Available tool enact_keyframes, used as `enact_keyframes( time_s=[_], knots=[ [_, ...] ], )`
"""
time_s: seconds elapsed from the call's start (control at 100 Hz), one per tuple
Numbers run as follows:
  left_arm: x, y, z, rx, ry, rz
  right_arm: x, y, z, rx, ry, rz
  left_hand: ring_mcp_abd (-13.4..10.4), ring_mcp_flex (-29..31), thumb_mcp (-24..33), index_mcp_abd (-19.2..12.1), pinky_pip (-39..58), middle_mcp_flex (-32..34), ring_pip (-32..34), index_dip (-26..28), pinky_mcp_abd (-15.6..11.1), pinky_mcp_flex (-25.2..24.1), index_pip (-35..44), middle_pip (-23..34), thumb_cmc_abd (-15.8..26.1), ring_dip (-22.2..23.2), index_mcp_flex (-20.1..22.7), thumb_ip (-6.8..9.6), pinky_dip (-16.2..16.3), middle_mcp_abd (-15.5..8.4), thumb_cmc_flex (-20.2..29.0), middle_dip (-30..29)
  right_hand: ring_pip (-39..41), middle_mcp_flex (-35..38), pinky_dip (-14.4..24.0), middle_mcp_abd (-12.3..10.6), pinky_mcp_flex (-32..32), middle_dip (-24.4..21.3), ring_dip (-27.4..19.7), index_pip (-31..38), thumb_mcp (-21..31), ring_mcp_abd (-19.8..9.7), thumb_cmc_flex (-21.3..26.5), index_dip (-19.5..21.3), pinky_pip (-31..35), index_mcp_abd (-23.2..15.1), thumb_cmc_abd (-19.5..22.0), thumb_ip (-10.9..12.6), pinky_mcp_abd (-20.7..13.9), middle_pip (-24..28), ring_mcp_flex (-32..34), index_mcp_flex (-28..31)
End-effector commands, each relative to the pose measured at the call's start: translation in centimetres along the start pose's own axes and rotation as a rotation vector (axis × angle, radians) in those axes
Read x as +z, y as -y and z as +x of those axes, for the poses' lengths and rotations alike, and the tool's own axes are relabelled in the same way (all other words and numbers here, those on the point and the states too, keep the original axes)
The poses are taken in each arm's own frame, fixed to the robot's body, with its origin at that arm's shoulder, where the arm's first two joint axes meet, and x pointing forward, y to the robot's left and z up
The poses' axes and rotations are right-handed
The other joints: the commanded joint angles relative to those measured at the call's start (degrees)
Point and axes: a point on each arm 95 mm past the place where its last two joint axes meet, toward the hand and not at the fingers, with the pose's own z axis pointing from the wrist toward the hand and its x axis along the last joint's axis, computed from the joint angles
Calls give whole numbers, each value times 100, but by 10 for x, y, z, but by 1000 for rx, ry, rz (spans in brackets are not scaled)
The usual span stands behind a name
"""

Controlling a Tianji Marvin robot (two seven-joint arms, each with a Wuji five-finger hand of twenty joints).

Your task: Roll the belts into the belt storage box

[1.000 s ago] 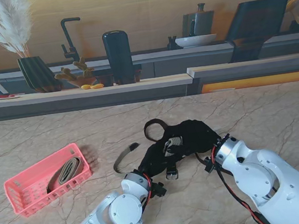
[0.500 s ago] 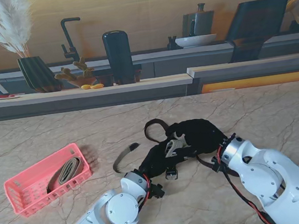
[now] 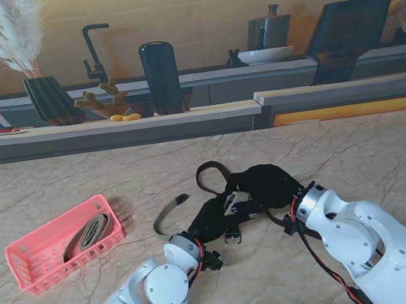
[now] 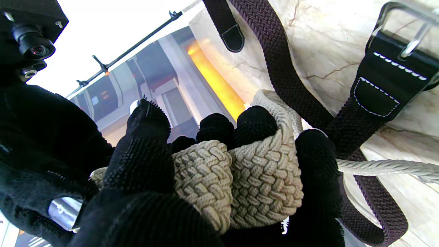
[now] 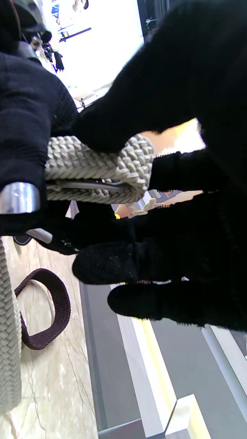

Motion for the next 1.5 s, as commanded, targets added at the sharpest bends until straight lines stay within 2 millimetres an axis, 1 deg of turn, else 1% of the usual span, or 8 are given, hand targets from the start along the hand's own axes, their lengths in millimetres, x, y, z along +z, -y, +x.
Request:
enact_keyframes(
  time_s=[0.0,0.38,0.43,0.56,0.76,0.99,1.31,1.49],
  knots=[
    [2,-1,7,-16,-17,13,0,8,4,-3,-17,38,-82,234,-85,-327,262,-67,442,92,-175,-7,-79,180,299,213,-220,125,72,-144,292,70,34,457,112,-444,-54,-118,12,382,261,-125,384,-102,63,-351,-138,-200,63,-125,160,251],
    [1,-1,8,-55,-8,55,8,11,0,54,-12,7,124,83,58,-368,17,-138,-79,-210,-241,-95,-283,-327,20,19,-184,251,-51,19,149,-243,-391,1537,-158,-757,574,-331,-298,953,1251,-317,704,-499,310,-851,-604,-455,-146,-619,1121,1101],
    [2,0,8,-66,-7,62,8,8,0,48,-14,-21,304,-95,1253,-369,-229,-248,-454,-626,-242,-252,-579,-668,-432,-33,-160,49,-141,154,-448,-520,-386,1586,-164,-749,608,-331,-300,995,1298,-310,705,-522,335,-862,-651,-466,-135,-615,1173,1168],
    [3,1,9,-80,2,94,5,-3,2,33,-25,-79,609,-655,2459,-236,-641,-650,-1393,-1649,-201,-631,-1680,-1632,-972,-332,52,-184,-199,302,-1232,-1071,-412,1647,-196,-759,635,-335,-308,1069,1433,-295,656,-601,374,-884,-692,-529,-116,-644,1217,1222],
    [5,3,11,-81,-1,85,2,-27,8,1,-58,-144,338,-2538,3134,-218,-1970,-1315,-3717,-2456,-438,-1741,-2849,-3104,-798,-1332,209,60,-701,152,-1844,-2491,-411,1635,-211,-786,632,-314,-299,1091,1468,-314,637,-599,381,-903,-659,-561,-117,-643,1224,1201],
    [5,4,13,-118,8,81,-1,-59,19,-81,-118,-193,23,-3161,2722,-425,-3582,-1168,-4508,-2534,-1008,-2691,-2825,-3472,-888,-1960,530,-292,-1526,79,-1286,-2937,-415,1601,-231,-805,610,-282,-287,1105,1467,-347,615,-572,374,-954,-617,-575,-143,-638,1200,1161],
    [2,7,16,-142,6,87,-5,-100,27,-260,-157,-230,-67,-3191,1007,-524,-4229,-897,-4518,-2748,-2090,-2823,-2474,-3567,1,-2424,736,-79,-1890,105,128,-3204,-418,1564,-263,-854,578,-243,-265,1114,1431,-399,613,-519,334,-1019,-555,-567,-183,-633,1172,1113],
    [1,8,18,-152,-2,91,-5,-114,25,-305,-145,-241,-130,-3078,846,-544,-4178,-677,-4431,-2760,-2179,-2763,-2367,-3491,217,-2524,904,-12,-1870,95,360,-3215,-420,1555,-273,-852,582,-226,-258,1110,1415,-399,613,-508,323,-1015,-542,-559,-185,-628,1172,1106]
  ],
)
